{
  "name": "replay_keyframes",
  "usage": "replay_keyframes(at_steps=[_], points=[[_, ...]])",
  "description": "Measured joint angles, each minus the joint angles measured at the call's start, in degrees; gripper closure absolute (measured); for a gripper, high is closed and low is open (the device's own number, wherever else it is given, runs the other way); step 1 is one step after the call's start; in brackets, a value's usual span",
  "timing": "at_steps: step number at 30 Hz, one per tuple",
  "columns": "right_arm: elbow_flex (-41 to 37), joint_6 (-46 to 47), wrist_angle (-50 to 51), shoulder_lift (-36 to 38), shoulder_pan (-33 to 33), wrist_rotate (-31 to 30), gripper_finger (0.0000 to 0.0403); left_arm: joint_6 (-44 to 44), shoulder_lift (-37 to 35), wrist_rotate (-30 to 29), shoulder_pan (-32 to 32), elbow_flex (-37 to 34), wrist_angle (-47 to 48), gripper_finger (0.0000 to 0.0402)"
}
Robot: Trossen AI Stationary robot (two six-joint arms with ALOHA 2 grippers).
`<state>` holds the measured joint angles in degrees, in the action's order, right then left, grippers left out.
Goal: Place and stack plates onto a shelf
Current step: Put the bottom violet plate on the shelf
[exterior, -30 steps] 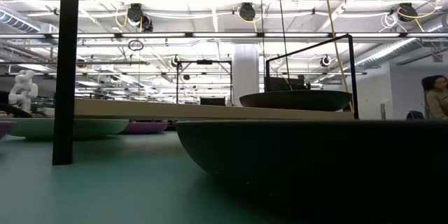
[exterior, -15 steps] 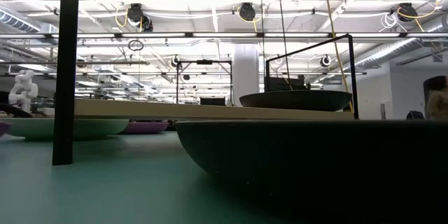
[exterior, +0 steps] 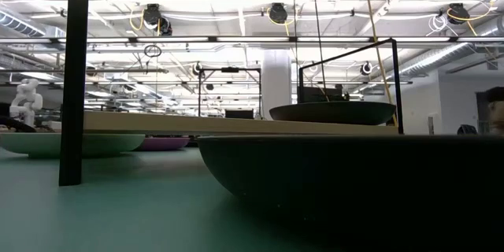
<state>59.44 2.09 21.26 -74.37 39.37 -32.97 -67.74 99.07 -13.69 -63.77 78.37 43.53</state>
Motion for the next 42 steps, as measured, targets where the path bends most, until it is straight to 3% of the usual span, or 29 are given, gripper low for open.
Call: replay_keyframes(at_steps=[11,19,42], points=[[0.0,0.02,0.0,0.0,0.0,0.0,0.0238,18.55,0.0,-2.44,0.04,8.49,-1.79,0.0394],[0.0,0.06,0.18,0.0,0.0,0.0,0.0238,34.75,-0.09,-9.04,0.61,14.61,-3.6,0.0394],[0.0,4.52,4.86,2.8,0.11,-0.11,0.0238,66.91,-0.29,-13.77,13.03,24.56,-2.97,0.0394]])
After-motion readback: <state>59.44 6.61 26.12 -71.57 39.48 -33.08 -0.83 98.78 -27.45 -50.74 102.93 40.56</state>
